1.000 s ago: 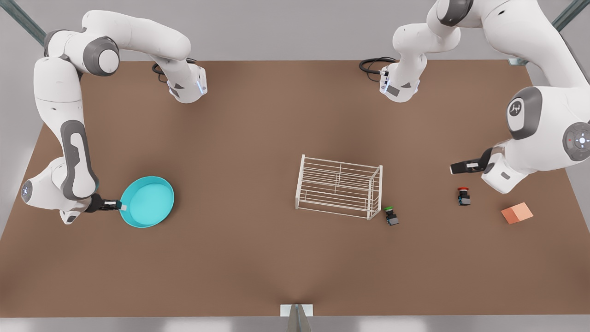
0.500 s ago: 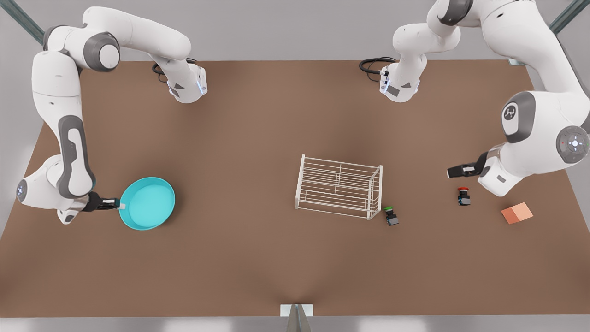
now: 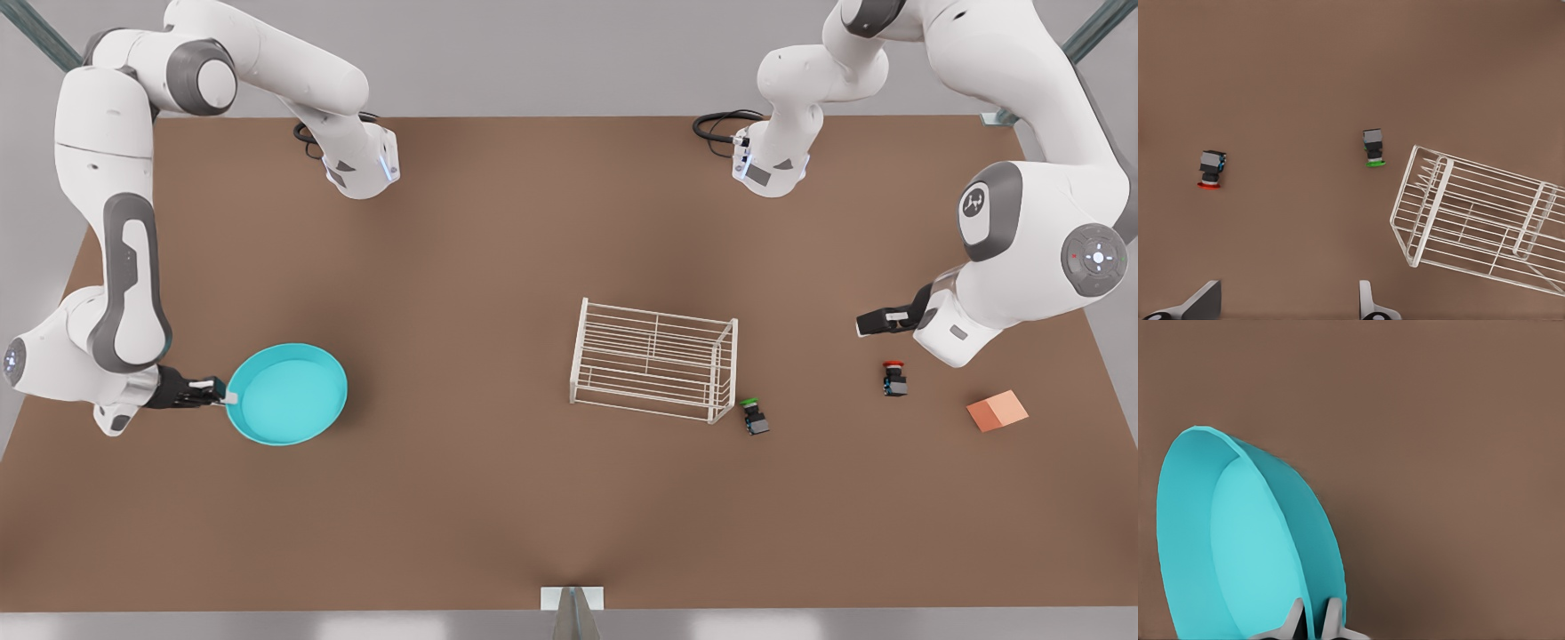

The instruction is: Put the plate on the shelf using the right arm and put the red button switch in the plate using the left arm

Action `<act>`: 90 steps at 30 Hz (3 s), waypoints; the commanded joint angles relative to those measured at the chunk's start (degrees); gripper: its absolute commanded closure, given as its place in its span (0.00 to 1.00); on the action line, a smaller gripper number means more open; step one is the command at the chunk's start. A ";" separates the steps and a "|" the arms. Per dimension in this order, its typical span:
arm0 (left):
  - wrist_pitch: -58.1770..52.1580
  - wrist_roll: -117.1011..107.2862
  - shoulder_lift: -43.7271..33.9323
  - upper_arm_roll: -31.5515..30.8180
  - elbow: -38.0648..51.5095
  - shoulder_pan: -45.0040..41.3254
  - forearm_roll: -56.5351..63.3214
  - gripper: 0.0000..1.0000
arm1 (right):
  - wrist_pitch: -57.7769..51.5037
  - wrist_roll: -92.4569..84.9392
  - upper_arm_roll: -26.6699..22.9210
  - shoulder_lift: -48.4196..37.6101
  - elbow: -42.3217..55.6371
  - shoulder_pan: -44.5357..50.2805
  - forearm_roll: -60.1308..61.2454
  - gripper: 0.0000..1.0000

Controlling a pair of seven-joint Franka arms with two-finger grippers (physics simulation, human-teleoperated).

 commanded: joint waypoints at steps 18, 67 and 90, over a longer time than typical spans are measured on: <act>-0.01 -0.33 0.02 -0.02 0.03 0.00 0.21 0.00 | -6.70 0.83 6.35 -4.11 0.03 6.05 0.07 0.77; 65.47 36.94 19.62 5.52 -32.41 14.50 9.79 0.00 | 0.08 63.68 -3.05 -4.55 24.55 45.26 1.30 0.00; 50.81 23.06 14.09 4.73 -26.96 10.38 9.97 0.50 | -1.51 37.21 -3.40 -13.69 -5.59 18.09 -23.40 0.00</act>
